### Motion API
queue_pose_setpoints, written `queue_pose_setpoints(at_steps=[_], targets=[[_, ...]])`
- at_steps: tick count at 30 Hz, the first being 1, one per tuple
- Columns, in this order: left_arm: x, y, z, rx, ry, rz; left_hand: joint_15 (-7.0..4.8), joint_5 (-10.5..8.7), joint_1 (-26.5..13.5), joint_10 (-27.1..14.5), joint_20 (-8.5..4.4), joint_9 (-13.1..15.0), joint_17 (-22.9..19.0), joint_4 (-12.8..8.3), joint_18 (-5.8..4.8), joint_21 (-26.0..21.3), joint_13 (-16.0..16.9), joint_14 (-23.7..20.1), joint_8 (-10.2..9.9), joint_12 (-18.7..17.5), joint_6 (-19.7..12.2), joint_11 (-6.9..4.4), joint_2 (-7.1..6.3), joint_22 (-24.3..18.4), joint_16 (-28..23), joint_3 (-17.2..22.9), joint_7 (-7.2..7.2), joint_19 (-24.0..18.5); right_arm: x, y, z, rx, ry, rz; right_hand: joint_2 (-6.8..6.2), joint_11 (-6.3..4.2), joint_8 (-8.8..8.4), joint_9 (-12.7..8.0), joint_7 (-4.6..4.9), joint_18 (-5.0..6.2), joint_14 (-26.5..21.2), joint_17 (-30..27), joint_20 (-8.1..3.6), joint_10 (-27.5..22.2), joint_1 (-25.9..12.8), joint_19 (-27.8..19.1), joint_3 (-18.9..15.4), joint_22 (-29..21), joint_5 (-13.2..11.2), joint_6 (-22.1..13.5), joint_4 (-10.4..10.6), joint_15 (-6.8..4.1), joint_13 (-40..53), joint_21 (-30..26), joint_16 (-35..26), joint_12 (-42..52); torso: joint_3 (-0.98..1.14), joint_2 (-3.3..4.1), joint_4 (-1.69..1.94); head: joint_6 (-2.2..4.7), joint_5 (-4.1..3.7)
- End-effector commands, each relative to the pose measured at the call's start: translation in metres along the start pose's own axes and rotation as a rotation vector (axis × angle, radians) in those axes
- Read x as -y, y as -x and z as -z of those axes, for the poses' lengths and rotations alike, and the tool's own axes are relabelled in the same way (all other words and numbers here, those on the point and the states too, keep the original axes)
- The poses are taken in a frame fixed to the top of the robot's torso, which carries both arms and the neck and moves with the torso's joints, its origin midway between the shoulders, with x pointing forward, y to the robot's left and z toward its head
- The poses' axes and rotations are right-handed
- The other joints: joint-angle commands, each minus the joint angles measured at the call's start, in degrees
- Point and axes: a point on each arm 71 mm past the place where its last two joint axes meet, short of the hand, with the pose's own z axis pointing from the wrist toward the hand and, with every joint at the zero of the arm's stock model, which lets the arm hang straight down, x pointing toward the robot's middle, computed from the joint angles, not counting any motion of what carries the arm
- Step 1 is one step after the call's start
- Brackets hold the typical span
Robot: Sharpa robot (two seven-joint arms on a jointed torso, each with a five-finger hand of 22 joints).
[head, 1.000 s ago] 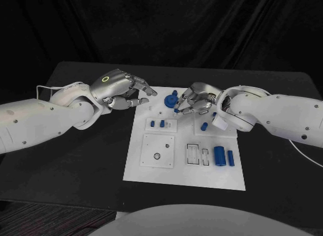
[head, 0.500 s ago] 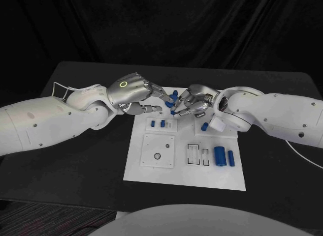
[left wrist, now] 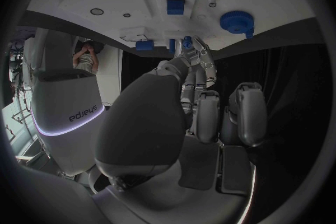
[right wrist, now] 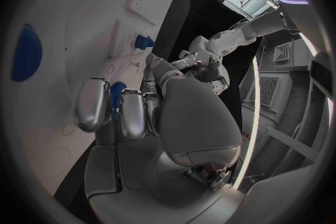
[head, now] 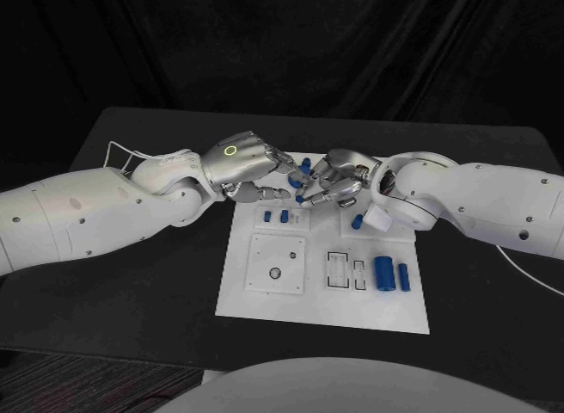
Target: Assemble the parts on the task board
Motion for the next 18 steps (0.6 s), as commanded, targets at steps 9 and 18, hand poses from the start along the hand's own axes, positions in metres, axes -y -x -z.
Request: queue_pose_setpoints(at_steps=[9, 18], targets=[[0.0022, -0.0104, -0.004, -0.074, -0.006, 0.034, 0.85, -1.78, -0.8, 0.1, 0.58, 0.3, 1.9, 0.4, 0.54, -0.3, -1.0, -0.1, 0.6, -1.0, 1.3, 0.8, -0.15, 10.8, -0.3, -1.4, 0.82, 0.0, -0.0006, -0.0009, 0.0006, -0.011, -0.008, -0.006, 0.01, 0.27, 0.29, 1.8, -0.22, -0.49, 2.6, -0.1, 0.38, -0.3, -0.4, -0.1, 0.0, 9.2, 0.4, 0.4, 0.3, 0.41, 0.5, -0.4, -0.2, -0.4, 0.02, 0.01, -0.06, -0.01, -0.09], [0.0046, -0.0129, -0.0052, -0.076, -0.019, 0.04, 0.85, -2.29, -0.8, 1.5, 0.75, 0.7, 2.0, 0.5, 0.53, -0.2, -1.2, 0.0, 1.1, -0.6, 2.6, 0.74, 0.18, 10.9, -0.2, -2.0, 0.76, 0.1, -0.0011, -0.0011, 0.0007, -0.01, -0.004, -0.006, 0.01, 0.27, 0.29, 1.8, -0.22, -0.49, 2.6, -0.1, 0.38, -0.3, -0.4, -0.1, 0.0, 9.2, 0.4, 0.4, 0.3, 0.41, 0.5, -0.4, -0.2, -0.4, 0.02, 0.02, 0.0, -0.01, -0.18]])
